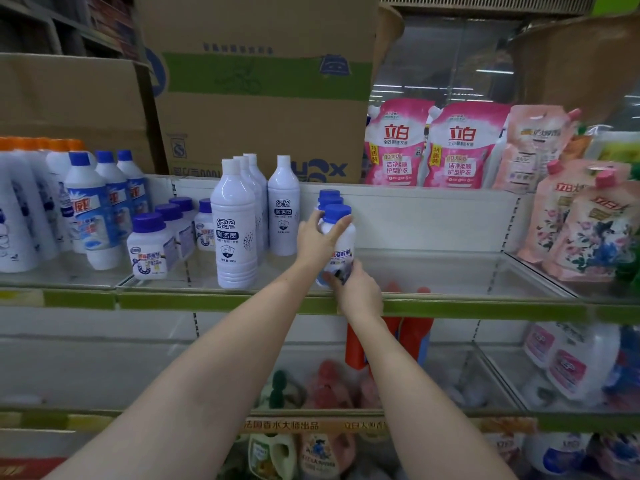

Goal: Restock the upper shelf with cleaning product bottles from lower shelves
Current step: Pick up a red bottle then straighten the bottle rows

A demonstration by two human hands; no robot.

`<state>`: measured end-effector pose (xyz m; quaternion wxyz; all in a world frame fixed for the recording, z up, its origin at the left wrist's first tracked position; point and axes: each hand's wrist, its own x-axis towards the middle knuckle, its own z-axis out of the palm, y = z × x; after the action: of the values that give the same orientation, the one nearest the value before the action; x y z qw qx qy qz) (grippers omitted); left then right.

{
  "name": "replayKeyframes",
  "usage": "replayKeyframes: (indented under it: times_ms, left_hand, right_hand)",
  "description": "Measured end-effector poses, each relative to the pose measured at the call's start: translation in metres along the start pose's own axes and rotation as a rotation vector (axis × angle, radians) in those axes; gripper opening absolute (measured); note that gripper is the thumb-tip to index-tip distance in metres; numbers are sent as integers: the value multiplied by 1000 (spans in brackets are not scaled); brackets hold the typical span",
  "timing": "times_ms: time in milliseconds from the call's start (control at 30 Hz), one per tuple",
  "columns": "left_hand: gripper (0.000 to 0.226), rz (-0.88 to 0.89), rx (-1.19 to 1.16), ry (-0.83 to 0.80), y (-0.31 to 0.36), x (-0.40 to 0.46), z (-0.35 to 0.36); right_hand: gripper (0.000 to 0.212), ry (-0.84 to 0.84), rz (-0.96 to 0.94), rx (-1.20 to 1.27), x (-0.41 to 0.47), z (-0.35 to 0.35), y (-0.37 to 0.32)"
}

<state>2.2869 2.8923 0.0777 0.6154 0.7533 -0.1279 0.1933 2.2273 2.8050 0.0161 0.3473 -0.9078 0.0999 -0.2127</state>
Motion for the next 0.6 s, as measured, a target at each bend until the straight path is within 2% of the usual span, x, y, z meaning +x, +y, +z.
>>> replayKeyframes:
  times_ms: [200, 267, 367, 500, 600]
  left_hand:
    - [34, -45, 58, -67, 12, -8, -10]
    - [41, -86, 35, -88, 15, -13, -14]
    - [50, -175, 24, -59, 14, -27, -23]
    - [30, -161, 253, 17, -2, -60, -41]
    - [11, -149, 333, -47, -22, -89, -54]
  right_hand:
    - [50, -63, -25, 5, 5, 0, 7]
    - [43, -75, -4, 78, 4, -5, 6]
    - [28, 93, -24, 281, -10, -5, 6]
    - [26, 292, -105, 333, -50, 8, 10]
    - [20, 275, -92, 338, -75, 18, 19]
